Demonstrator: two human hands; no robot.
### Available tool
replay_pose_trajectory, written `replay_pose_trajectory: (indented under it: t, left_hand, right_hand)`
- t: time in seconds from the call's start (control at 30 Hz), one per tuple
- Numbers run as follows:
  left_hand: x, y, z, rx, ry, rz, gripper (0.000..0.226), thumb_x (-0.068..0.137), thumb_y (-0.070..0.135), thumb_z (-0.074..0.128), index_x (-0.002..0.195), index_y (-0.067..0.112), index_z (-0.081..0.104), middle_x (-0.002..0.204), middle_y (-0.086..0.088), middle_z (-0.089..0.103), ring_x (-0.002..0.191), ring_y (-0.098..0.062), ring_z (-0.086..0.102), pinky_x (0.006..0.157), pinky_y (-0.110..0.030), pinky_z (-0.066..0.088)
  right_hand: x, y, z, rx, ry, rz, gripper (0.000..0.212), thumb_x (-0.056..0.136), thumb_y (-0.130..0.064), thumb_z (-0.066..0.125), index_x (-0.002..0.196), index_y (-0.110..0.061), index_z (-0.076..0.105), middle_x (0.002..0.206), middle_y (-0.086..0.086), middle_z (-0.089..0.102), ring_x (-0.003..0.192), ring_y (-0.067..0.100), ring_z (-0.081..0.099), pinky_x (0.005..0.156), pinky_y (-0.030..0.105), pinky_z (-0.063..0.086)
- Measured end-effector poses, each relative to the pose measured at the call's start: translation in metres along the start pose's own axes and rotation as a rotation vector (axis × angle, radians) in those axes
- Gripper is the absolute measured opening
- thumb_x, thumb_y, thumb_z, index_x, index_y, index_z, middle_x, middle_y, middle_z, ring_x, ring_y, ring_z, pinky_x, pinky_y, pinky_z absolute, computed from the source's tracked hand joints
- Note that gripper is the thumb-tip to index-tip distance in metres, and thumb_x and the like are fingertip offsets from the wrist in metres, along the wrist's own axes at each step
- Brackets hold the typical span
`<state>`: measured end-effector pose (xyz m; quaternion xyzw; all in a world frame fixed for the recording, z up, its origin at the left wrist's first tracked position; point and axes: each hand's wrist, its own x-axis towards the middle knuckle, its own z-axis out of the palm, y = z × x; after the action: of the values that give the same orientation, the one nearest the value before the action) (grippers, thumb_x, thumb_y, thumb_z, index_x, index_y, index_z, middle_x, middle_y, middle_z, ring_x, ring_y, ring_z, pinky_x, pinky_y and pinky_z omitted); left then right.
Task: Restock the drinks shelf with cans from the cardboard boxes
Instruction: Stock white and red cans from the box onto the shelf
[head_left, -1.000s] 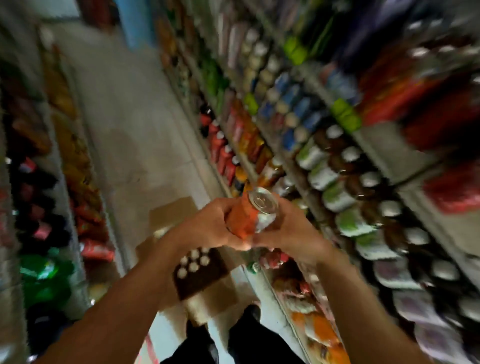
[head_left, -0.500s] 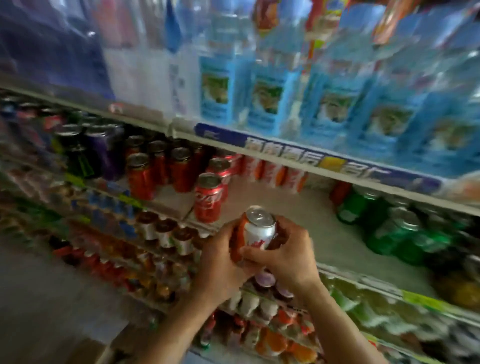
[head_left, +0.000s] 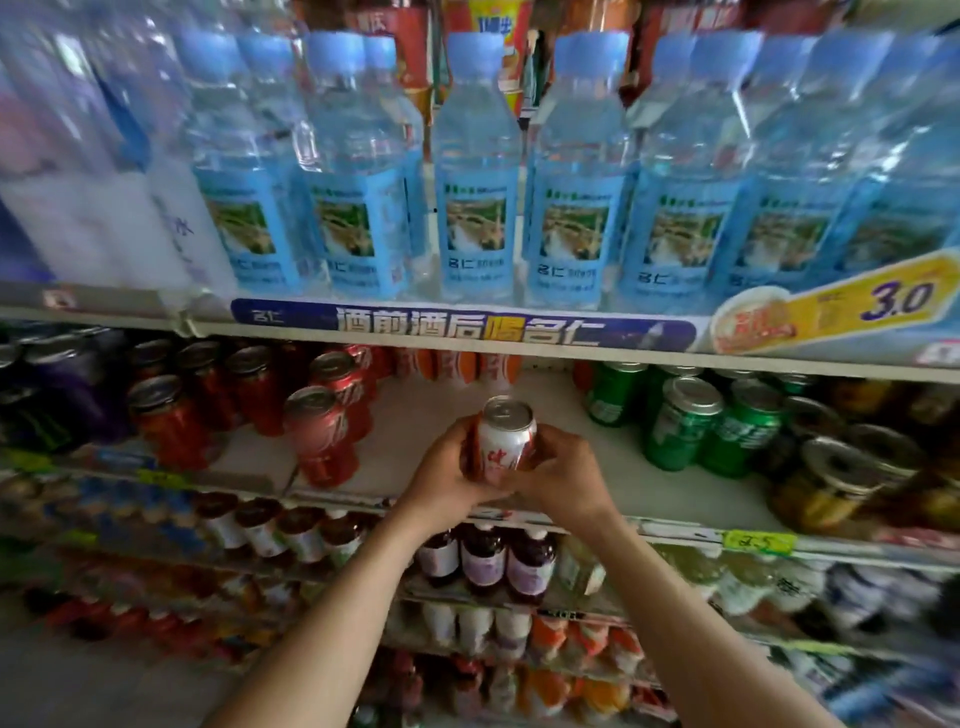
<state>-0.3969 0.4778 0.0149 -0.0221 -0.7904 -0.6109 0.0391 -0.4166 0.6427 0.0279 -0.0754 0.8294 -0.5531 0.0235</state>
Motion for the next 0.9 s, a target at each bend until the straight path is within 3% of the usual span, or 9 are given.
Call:
replay_pose_trajectory:
  t: [0.1, 0.17, 0.33, 0.5, 0.6, 0.67, 0.73, 0.9]
  left_hand:
    - [0.006, 0.001, -0.003, 0.042, -0.022, -0.012, 0.067, 0.056, 0.024, 0.087, 0.116, 0.027, 0.059, 0.113, 0.001, 0.070, 0.104, -0.015, 0.067, 0.094, -0.040, 0.054]
    - [0.009, 0.001, -0.007, 0.205, -0.040, -0.013, 0.057, 0.066, 0.022, 0.086, 0.115, 0.028, 0.059, 0.110, 0.007, 0.070, 0.099, -0.009, 0.068, 0.091, -0.037, 0.056]
    - [0.004, -0.011, -0.014, 0.474, -0.086, -0.034, 0.065, 0.082, 0.027, 0.077, 0.139, 0.016, 0.048, 0.132, 0.004, 0.055, 0.122, -0.011, 0.053, 0.103, -0.022, 0.043]
    - [0.019, -0.013, -0.014, 0.668, -0.146, 0.024, 0.060, 0.084, 0.035, 0.074, 0.135, 0.011, 0.054, 0.141, -0.002, 0.048, 0.128, -0.017, 0.048, 0.108, -0.020, 0.033]
    - [0.025, -0.014, -0.014, 0.697, -0.156, 0.032, 0.059, 0.081, 0.036, 0.076, 0.131, 0.009, 0.057, 0.135, -0.003, 0.050, 0.123, -0.018, 0.051, 0.103, -0.018, 0.033]
    - [0.028, -0.014, -0.015, 0.716, -0.173, 0.040, 0.059, 0.080, 0.036, 0.077, 0.129, 0.009, 0.058, 0.132, -0.003, 0.051, 0.120, -0.019, 0.052, 0.102, -0.021, 0.037]
    - [0.030, -0.016, -0.016, 0.723, -0.180, 0.047, 0.058, 0.079, 0.036, 0.078, 0.127, 0.009, 0.058, 0.129, -0.002, 0.051, 0.118, -0.018, 0.053, 0.100, -0.023, 0.039]
    - [0.030, -0.019, -0.016, 0.707, -0.180, 0.063, 0.057, 0.078, 0.035, 0.079, 0.126, 0.010, 0.059, 0.128, -0.001, 0.051, 0.117, -0.017, 0.053, 0.097, -0.021, 0.040]
  right_hand:
    - [0.010, 0.003, 0.003, -0.019, 0.026, -0.006, 0.044, 0.050, -0.042, 0.091, 0.082, -0.022, 0.069, 0.070, -0.008, 0.071, 0.058, -0.008, 0.059, 0.056, 0.020, 0.049]
    - [0.018, 0.002, 0.001, -0.018, 0.035, -0.007, 0.040, 0.058, -0.029, 0.093, 0.089, -0.021, 0.068, 0.071, -0.012, 0.066, 0.054, -0.012, 0.055, 0.052, 0.009, 0.040]
    - [0.038, 0.011, -0.001, 0.008, 0.098, 0.033, 0.045, 0.065, -0.022, 0.091, 0.101, -0.015, 0.066, 0.081, -0.007, 0.068, 0.057, -0.010, 0.056, 0.056, 0.015, 0.044]
    - [0.053, 0.010, -0.005, 0.076, 0.123, -0.001, 0.046, 0.075, -0.004, 0.082, 0.110, -0.021, 0.057, 0.094, -0.004, 0.069, 0.072, -0.008, 0.064, 0.063, 0.009, 0.048]
    - [0.056, 0.019, -0.006, 0.048, 0.170, 0.023, 0.052, 0.079, -0.010, 0.080, 0.124, -0.019, 0.057, 0.111, 0.005, 0.070, 0.092, 0.011, 0.066, 0.071, 0.012, 0.050]
    - [0.053, 0.025, -0.006, -0.055, 0.211, 0.085, 0.062, 0.073, -0.025, 0.085, 0.128, -0.017, 0.057, 0.110, 0.002, 0.069, 0.096, 0.016, 0.066, 0.076, 0.022, 0.054]
    - [0.051, 0.026, -0.006, -0.189, 0.221, 0.171, 0.064, 0.065, -0.040, 0.089, 0.117, -0.014, 0.061, 0.100, 0.000, 0.067, 0.089, 0.018, 0.065, 0.072, 0.031, 0.053]
    - [0.066, 0.020, -0.003, -0.299, 0.186, 0.253, 0.046, 0.072, -0.049, 0.080, 0.100, -0.014, 0.071, 0.092, 0.005, 0.073, 0.087, 0.024, 0.070, 0.064, 0.026, 0.043]
